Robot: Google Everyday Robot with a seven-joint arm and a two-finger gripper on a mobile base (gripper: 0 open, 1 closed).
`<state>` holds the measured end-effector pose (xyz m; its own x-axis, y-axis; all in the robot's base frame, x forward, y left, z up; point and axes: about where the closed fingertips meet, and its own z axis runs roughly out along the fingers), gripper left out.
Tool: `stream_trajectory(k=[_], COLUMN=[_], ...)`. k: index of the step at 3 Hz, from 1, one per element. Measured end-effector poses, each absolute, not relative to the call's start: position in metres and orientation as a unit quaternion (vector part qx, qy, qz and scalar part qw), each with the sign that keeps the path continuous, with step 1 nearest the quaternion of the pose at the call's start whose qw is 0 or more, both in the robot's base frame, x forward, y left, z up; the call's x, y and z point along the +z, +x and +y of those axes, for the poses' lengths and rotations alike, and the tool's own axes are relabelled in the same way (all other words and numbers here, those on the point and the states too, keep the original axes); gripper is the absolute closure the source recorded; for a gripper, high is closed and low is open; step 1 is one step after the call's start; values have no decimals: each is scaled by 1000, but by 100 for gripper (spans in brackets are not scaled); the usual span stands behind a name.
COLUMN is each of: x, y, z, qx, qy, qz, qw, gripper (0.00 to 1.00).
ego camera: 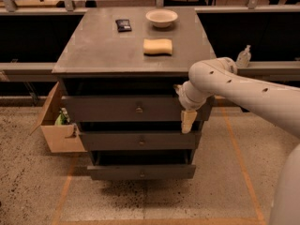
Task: Open top drawer
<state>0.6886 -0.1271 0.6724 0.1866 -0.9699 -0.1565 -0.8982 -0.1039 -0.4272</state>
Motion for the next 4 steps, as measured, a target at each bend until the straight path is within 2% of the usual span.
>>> stream_trajectory(k=[1, 2, 3, 4], x=[666, 661, 664, 674], y=[701, 705, 690, 650], z=[-126, -124, -125, -124], qx=[-74, -62, -41, 0], qy=[-741, -744, -754, -771], qz=[632, 632, 626, 609], qw=[214, 207, 195, 185], gripper=[18, 41, 64, 88])
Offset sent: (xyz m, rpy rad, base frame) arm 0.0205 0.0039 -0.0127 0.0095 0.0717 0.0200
